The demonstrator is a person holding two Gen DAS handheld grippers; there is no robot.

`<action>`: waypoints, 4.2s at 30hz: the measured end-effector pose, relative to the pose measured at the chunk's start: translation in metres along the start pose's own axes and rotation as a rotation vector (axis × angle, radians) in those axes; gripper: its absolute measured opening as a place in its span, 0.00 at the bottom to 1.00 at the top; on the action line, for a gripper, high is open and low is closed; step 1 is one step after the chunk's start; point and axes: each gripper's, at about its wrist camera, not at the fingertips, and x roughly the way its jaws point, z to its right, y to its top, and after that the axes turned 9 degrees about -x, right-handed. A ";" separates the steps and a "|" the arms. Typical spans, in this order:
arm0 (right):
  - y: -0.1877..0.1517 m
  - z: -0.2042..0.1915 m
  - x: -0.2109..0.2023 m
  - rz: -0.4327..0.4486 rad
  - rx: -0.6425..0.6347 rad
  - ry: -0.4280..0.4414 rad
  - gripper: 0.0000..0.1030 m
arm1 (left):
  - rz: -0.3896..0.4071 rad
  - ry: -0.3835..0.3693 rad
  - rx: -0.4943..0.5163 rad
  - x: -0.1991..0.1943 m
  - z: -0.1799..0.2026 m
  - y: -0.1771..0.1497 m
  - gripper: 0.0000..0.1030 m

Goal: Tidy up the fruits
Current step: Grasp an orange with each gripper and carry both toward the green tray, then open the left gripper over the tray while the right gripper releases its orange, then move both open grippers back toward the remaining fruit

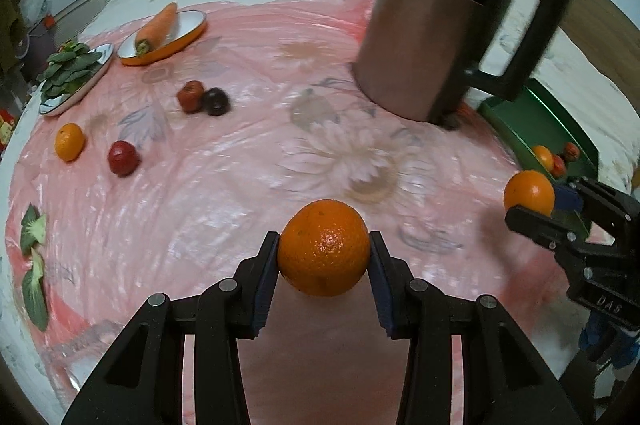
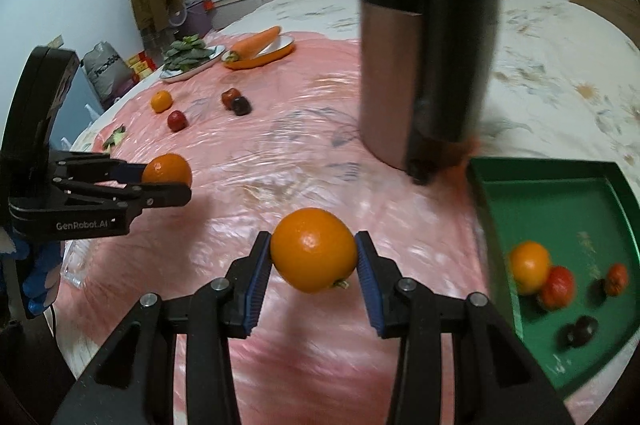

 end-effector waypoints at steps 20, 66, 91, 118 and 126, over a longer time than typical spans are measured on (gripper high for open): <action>-0.069 0.122 -0.082 0.053 0.191 -0.218 0.50 | -0.017 -0.117 0.189 0.002 0.137 -0.004 0.36; -0.107 0.279 -0.061 -0.011 0.354 -0.480 0.86 | -0.047 -0.071 0.310 0.123 0.277 0.062 0.38; -0.069 0.161 -0.169 0.114 0.342 -0.470 1.00 | 0.179 -0.148 0.239 -0.057 0.186 0.035 0.55; 0.040 -0.053 -0.044 0.094 -0.002 -0.067 1.00 | 0.180 0.113 -0.106 -0.086 -0.073 -0.008 0.54; 0.073 -0.072 0.020 0.061 -0.044 0.009 1.00 | 0.144 0.163 -0.166 -0.057 -0.130 0.003 0.54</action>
